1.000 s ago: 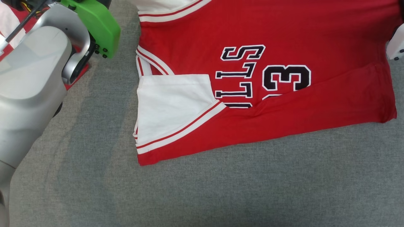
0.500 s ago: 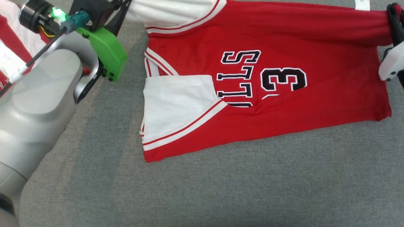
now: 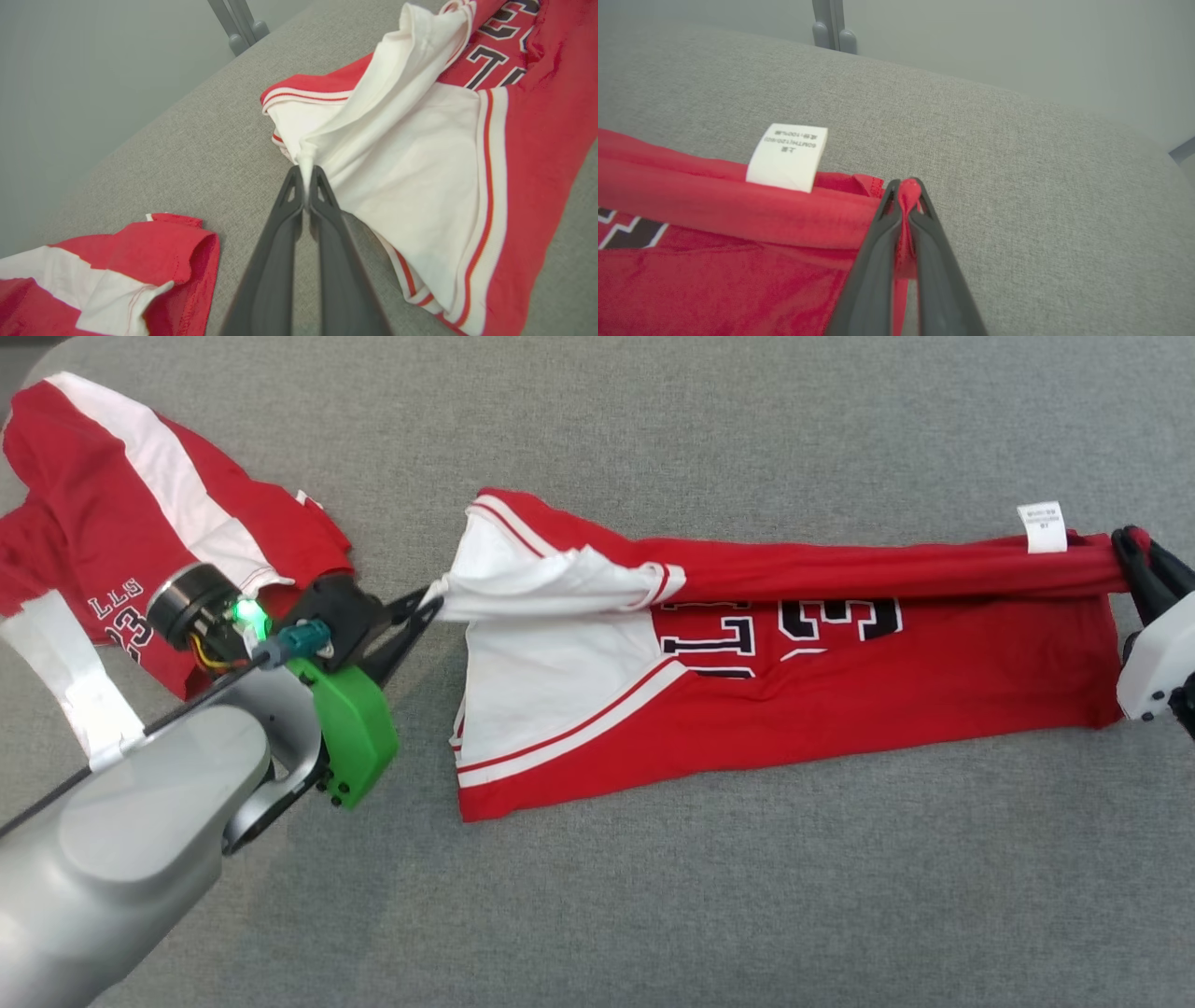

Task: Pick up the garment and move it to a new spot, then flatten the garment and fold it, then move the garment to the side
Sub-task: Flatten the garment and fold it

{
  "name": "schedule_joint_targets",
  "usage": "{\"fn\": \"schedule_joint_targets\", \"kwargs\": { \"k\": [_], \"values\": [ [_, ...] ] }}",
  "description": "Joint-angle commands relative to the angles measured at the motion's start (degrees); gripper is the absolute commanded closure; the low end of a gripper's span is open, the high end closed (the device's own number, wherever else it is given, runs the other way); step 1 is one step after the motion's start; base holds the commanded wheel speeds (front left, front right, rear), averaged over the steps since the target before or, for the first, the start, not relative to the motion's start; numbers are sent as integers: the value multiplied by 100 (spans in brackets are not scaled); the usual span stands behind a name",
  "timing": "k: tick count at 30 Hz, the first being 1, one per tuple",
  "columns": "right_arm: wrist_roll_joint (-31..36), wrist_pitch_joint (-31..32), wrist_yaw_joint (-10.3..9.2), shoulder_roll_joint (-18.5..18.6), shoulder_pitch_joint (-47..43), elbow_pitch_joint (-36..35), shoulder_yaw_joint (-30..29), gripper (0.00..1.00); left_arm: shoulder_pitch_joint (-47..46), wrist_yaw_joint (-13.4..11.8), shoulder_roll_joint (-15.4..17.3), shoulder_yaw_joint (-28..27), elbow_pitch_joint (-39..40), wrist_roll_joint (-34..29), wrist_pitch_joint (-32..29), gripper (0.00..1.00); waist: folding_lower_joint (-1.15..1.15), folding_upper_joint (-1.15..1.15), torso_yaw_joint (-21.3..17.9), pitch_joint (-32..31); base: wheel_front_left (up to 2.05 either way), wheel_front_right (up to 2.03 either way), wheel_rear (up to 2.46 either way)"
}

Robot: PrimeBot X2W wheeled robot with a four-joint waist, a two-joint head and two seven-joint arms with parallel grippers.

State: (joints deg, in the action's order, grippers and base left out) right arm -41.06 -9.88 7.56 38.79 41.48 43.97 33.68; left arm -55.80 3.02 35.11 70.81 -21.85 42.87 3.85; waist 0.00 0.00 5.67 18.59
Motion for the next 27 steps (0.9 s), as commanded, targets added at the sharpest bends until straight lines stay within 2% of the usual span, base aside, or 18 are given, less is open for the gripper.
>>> {"fn": "schedule_joint_targets", "kwargs": {
  "k": [1,9,18,19,20,21,22,27],
  "values": [
    [-99,80,-15,76,-163,-74,85,100,211,-70,187,33,201,69,-129,100,0,0,16,-146,0,0,0],
    [-529,468,-15,359,-476,-414,361,100,864,-221,628,149,1335,148,-698,100,0,0,-84,-238,0,0,0],
    [-851,966,-14,517,-674,-620,677,100,1253,-214,681,206,1669,227,-1077,100,0,0,-226,-339,0,0,0],
    [-818,961,-15,559,-661,-619,694,29,1309,-220,676,210,1660,244,-1115,100,0,0,-243,-359,0,0,0],
    [-813,951,-15,573,-653,-595,691,0,1334,-245,670,211,1662,204,-1110,77,0,0,-254,-371,0,0,0],
    [-831,954,-14,547,-659,-602,704,0,1352,-300,651,201,1642,156,-1057,16,0,0,-267,-385,0,0,0],
    [-871,977,-14,528,-674,-612,710,0,1391,-342,631,191,1613,179,-1038,0,0,0,-279,-397,0,0,0],
    [-868,1081,-13,653,-712,-520,694,0,1533,-417,564,198,1512,226,-970,0,0,0,-331,-502,0,0,0]
  ]
}}
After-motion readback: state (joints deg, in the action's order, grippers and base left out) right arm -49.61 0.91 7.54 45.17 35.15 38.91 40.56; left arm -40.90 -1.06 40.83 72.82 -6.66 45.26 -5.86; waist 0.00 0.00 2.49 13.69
